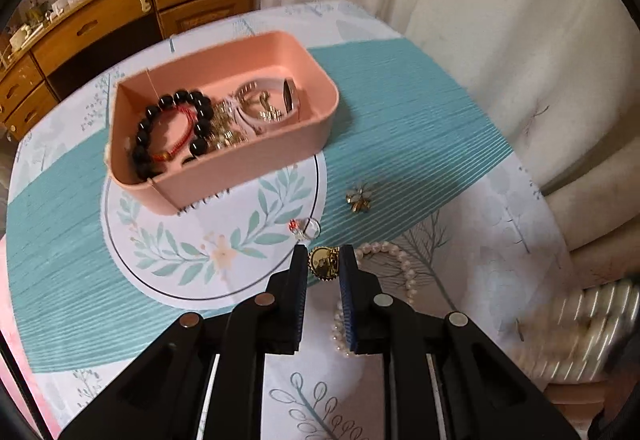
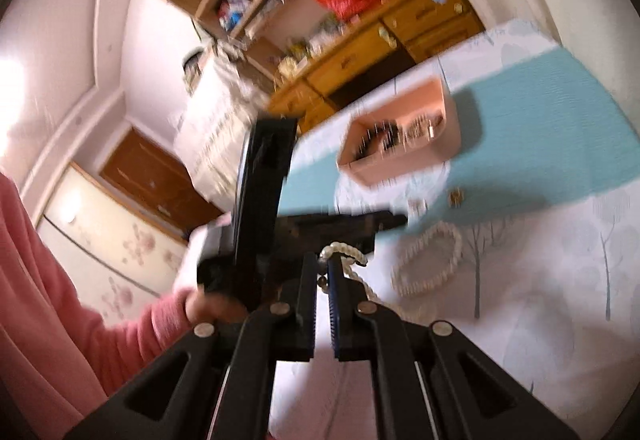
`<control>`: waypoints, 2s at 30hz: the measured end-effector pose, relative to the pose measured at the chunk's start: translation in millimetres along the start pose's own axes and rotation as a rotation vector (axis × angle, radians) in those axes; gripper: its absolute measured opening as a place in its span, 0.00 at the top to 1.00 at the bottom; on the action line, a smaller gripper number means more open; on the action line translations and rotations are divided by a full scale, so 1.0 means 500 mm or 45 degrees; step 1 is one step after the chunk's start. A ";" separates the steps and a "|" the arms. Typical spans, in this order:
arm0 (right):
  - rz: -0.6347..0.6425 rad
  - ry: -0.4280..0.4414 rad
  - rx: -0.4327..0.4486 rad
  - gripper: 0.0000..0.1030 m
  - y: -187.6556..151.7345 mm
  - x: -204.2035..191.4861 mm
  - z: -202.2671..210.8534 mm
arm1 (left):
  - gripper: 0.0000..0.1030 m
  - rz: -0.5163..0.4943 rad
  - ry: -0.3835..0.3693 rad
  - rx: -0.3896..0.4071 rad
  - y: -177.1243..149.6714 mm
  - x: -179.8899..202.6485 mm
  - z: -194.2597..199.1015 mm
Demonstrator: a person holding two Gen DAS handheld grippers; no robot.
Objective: Organize jewelry
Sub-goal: 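Grasp the round gold pendant with the left tool while the right tool lifts the pearl necklace, then carry the gold pendant and pearl necklace into the pink tray and open both tools, then move the left tool to the pearl bracelet while the right tool approaches the gold star brooch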
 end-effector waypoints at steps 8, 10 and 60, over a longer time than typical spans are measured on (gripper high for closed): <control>0.195 -0.077 0.213 0.95 0.116 -0.041 0.007 | 0.87 -0.011 0.080 0.042 0.034 -0.042 0.056; 0.233 -0.139 0.223 0.95 0.145 -0.049 -0.011 | 0.87 0.027 0.086 0.071 0.045 -0.064 0.071; 0.275 -0.839 0.113 0.31 0.170 0.058 -0.150 | 0.26 0.138 0.052 0.144 0.004 -0.130 0.031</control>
Point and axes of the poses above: each gripper's, at about its wrist camera, not at the fingertips, and z roughly against the way its jaws point, x to its right, y to its top, the point moved 3 cm from there along -z, roughly the way its jaws point, and after that the axes turned 4 degrees about -z, right-handed, at the moved point
